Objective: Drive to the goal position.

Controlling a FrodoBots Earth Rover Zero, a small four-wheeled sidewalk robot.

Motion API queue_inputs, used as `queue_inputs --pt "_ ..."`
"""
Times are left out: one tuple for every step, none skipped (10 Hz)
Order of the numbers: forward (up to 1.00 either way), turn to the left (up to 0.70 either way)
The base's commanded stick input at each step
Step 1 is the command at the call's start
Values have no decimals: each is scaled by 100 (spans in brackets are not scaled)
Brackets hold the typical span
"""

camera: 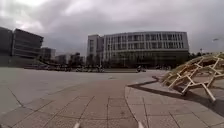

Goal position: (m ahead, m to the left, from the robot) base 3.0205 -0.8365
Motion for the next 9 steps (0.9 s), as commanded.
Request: queue_inputs --pt "45 0" --pt "45 0" --pt "45 0" --pt "45 0" --pt "45 0" --pt "45 0" --pt "45 0" --pt "45 0" --pt "45 0"
